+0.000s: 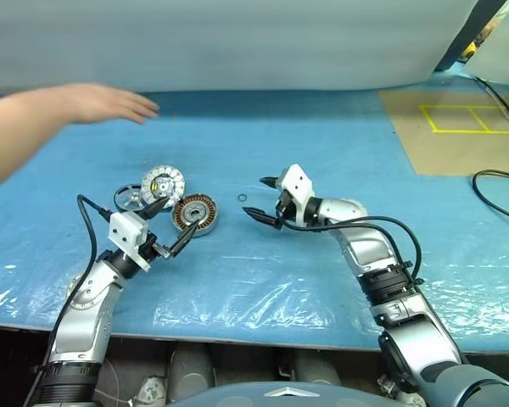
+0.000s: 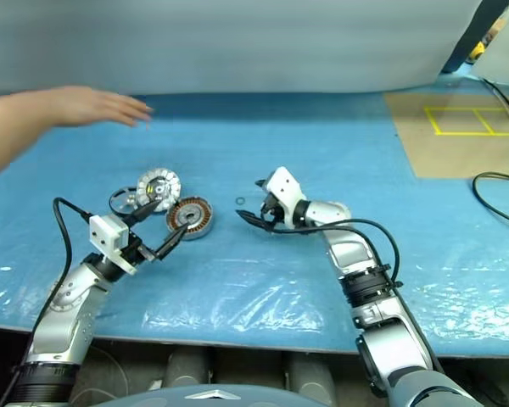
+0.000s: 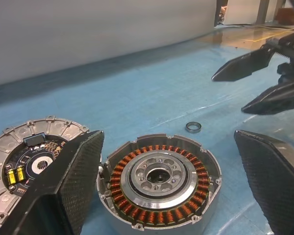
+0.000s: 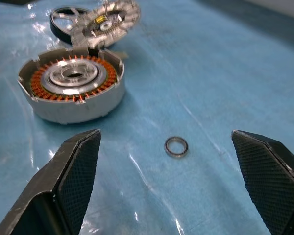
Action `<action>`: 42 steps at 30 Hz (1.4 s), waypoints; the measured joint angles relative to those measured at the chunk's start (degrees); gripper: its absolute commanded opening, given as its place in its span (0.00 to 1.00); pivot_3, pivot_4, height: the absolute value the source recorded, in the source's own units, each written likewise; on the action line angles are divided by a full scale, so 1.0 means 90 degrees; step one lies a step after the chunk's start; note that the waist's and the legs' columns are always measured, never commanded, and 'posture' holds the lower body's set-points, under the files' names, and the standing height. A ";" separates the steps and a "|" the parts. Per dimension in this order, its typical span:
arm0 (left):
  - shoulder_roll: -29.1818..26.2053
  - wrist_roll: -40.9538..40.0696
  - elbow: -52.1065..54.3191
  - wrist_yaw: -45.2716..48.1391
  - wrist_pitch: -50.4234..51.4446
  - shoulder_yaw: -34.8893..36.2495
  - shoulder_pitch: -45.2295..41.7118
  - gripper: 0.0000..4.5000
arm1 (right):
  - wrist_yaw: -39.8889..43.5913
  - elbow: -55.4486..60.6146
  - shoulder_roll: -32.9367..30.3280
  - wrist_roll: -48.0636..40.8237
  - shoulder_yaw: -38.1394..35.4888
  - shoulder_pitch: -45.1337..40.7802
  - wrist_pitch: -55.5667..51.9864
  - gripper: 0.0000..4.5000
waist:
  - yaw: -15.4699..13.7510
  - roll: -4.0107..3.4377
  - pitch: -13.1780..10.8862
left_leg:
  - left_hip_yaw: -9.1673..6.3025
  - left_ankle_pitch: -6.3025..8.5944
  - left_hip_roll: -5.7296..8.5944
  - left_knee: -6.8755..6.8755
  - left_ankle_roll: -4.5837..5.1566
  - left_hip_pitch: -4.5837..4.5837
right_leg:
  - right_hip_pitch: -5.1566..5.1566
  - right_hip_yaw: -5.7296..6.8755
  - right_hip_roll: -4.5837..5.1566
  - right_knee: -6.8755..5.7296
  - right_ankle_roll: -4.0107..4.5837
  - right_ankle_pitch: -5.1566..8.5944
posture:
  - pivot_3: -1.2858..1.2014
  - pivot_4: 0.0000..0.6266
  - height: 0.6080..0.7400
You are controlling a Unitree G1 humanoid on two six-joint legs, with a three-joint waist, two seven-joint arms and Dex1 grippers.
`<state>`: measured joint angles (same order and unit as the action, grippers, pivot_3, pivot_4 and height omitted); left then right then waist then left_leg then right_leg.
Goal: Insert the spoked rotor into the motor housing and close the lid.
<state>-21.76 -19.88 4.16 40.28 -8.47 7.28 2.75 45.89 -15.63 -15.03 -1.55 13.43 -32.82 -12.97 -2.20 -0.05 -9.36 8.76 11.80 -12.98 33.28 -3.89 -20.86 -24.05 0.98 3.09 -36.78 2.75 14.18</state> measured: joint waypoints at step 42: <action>-0.0021 0.0042 0.0811 -0.0512 0.0041 0.0223 0.0947 1.00 | -0.0277 -0.3811 0.0787 0.0630 -0.0033 -0.1679 0.0977 0.14 | -0.0024 0.0000 0.0001 | 0.0009 0.0002 -0.0003 -0.0005 0.0010 0.0083 | 0.0077 0.0003 0.0008 0.0005 0.0030 0.0019 | 0.52 0.24 1.00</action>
<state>-21.95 -19.50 11.45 35.68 -8.10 9.28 11.27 43.40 -49.94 -7.95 4.12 13.13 -47.93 -4.17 -2.41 -0.05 -9.35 8.84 11.82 -13.01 33.23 -3.80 -20.12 -23.36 1.00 3.16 -36.73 3.02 14.34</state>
